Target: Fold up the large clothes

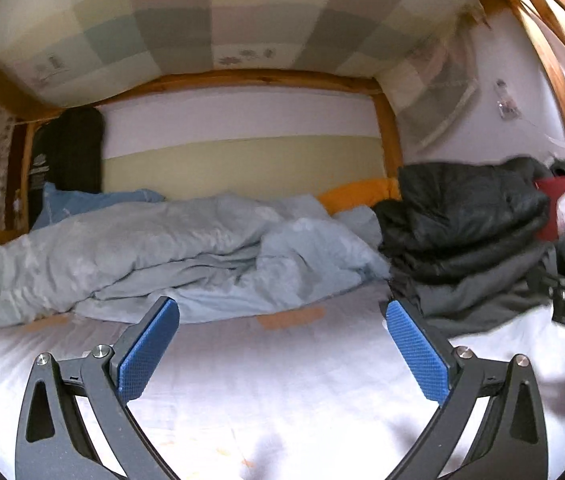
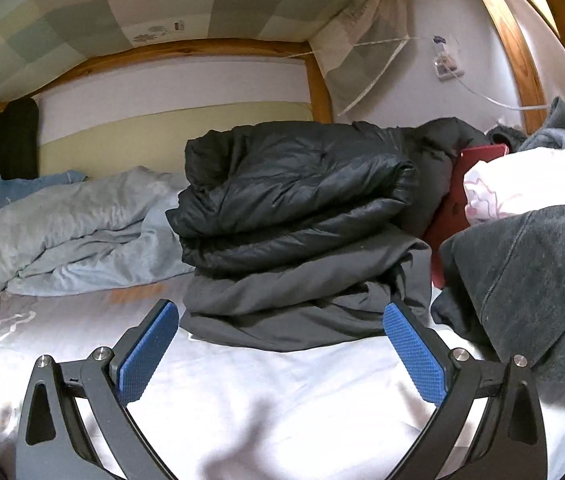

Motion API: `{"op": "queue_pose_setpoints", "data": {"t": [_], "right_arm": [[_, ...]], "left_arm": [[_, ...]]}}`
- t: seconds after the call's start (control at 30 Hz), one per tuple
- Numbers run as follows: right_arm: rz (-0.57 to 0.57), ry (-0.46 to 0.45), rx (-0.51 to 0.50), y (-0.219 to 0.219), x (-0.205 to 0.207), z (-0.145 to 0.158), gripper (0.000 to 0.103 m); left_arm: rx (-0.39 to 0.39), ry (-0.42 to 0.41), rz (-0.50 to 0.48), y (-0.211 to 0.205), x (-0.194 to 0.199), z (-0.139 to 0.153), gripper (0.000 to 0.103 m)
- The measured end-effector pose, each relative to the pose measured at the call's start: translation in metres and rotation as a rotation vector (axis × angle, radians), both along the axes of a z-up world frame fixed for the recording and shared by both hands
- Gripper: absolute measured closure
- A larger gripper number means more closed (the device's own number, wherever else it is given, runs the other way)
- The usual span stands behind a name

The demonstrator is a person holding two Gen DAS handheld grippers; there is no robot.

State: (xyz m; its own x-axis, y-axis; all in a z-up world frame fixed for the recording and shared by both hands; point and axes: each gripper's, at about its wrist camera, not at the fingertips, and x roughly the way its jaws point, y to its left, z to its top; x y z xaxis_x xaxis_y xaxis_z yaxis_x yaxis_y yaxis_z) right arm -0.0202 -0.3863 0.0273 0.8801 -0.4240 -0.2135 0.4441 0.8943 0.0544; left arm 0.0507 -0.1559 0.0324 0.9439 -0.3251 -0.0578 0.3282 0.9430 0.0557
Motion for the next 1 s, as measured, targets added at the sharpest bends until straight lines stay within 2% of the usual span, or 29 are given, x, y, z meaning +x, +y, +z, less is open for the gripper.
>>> {"op": "queue_pose_setpoints", "data": {"t": [0.3, 0.47, 0.67, 1.0], "right_arm": [[0.004, 0.010, -0.055, 0.012, 0.001, 0.001, 0.000], [0.003, 0.013, -0.064, 0.014, 0.001, 0.001, 0.000], [0.012, 0.023, -0.075, 0.015, 0.004, 0.000, 0.000], [0.011, 0.016, -0.092, 0.018, 0.003, 0.000, 0.000]], "left_arm": [[-0.021, 0.024, -0.012, 0.005, 0.004, -0.002, 0.000], [0.046, -0.036, -0.013, -0.010, -0.005, -0.003, 0.000], [0.103, -0.056, -0.021, -0.021, -0.009, -0.005, 0.000], [0.038, -0.006, -0.006, -0.008, -0.001, -0.004, 0.000]]}}
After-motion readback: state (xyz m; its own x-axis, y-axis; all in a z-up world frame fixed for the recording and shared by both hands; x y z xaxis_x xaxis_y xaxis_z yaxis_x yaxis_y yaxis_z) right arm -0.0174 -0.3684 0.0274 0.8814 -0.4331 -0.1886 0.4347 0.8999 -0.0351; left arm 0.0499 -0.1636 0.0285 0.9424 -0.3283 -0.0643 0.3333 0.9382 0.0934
